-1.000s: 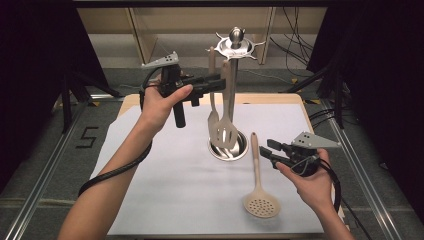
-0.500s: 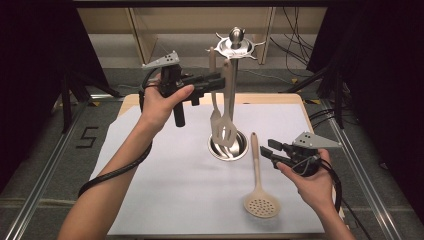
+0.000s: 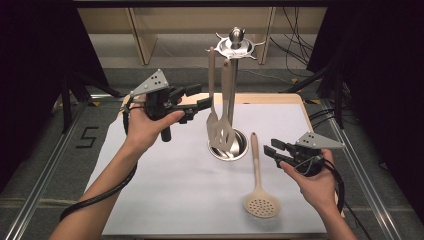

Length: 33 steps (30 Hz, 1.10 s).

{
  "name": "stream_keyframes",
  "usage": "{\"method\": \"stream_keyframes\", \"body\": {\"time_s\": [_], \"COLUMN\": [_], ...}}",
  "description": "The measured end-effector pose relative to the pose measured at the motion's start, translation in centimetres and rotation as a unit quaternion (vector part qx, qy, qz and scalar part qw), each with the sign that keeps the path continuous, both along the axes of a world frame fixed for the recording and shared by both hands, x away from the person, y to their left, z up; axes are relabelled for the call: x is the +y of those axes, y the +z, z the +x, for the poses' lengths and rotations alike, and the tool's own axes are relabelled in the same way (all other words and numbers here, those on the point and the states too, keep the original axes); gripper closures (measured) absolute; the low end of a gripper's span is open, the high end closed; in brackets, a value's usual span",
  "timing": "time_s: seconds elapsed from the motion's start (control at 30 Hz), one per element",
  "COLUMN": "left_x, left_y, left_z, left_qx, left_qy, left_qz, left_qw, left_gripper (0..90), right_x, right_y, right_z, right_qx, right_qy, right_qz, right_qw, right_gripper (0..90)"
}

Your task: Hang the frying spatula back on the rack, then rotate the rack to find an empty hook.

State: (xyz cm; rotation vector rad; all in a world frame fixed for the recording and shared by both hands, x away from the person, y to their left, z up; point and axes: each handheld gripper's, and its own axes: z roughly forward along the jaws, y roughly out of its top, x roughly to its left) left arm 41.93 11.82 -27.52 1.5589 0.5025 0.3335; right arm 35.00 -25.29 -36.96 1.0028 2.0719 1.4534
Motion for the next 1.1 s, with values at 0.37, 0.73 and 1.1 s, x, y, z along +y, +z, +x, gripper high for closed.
{"method": "stream_keyframes", "body": {"time_s": [0.37,0.73,1.1], "left_x": [0.7,-0.6,-3.3], "left_y": [0.0,1.7,4.1], "left_z": [-1.1,-1.4,-1.4], "left_qx": [-0.013,-0.018,-0.037], "left_qy": [0.040,0.042,0.012], "left_qz": [-0.001,-0.005,-0.016], "left_qw": [0.9991,0.9990,0.9991], "left_gripper": [61.8,86.8,88.9], "right_x": [-0.3,-0.8,-1.0], "right_y": [0.1,0.2,0.1], "right_z": [-0.4,0.0,-0.3], "right_qx": [-0.010,-0.010,0.003], "right_qy": [-0.026,-0.045,-0.056], "right_qz": [-0.010,-0.033,-0.023], "right_qw": [0.9995,0.9984,0.9982], "right_gripper": [80.0,90.0,88.9]}}
